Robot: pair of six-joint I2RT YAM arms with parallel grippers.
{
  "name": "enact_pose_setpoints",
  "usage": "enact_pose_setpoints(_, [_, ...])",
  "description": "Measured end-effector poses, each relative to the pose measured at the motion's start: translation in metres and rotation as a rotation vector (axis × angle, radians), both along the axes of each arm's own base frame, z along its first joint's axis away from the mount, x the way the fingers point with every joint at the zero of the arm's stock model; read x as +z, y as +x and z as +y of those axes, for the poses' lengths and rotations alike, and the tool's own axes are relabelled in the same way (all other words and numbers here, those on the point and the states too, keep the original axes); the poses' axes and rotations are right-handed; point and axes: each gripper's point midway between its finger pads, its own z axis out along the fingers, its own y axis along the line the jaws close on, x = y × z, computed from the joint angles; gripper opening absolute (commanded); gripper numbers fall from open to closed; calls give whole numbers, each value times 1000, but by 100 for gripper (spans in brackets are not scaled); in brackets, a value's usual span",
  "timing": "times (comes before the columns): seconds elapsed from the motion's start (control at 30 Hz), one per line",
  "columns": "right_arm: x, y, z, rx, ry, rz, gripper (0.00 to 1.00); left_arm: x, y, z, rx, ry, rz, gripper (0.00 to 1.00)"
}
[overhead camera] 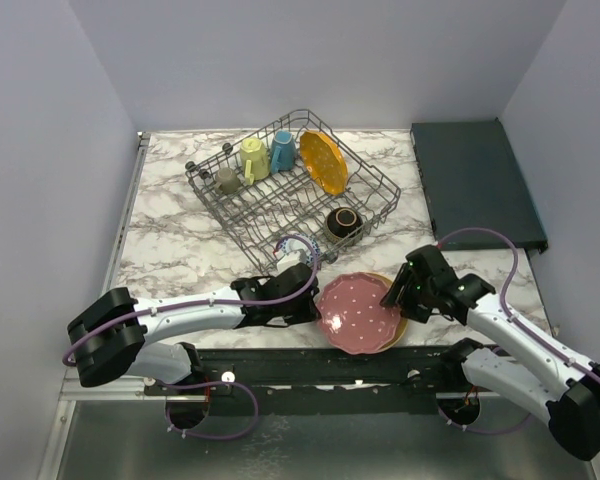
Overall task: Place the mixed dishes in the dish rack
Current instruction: Pick up the plate at the center of the board.
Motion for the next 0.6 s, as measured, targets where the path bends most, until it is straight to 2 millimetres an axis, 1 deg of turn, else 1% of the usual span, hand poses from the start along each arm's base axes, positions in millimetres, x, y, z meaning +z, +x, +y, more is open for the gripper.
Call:
enact_pose_setpoints(0.1, [-1, 3, 4, 5, 13, -3, 62, 0, 0, 0, 0, 0, 0, 1])
enact_pose_setpoints(0.37, [-3, 5, 23, 53, 114, -27, 61, -2, 0, 0, -2, 5, 4, 1])
enact_pose_setpoints(0.6, [1, -2, 34, 96, 211, -70, 57, -8, -1, 1, -11, 25, 8, 1])
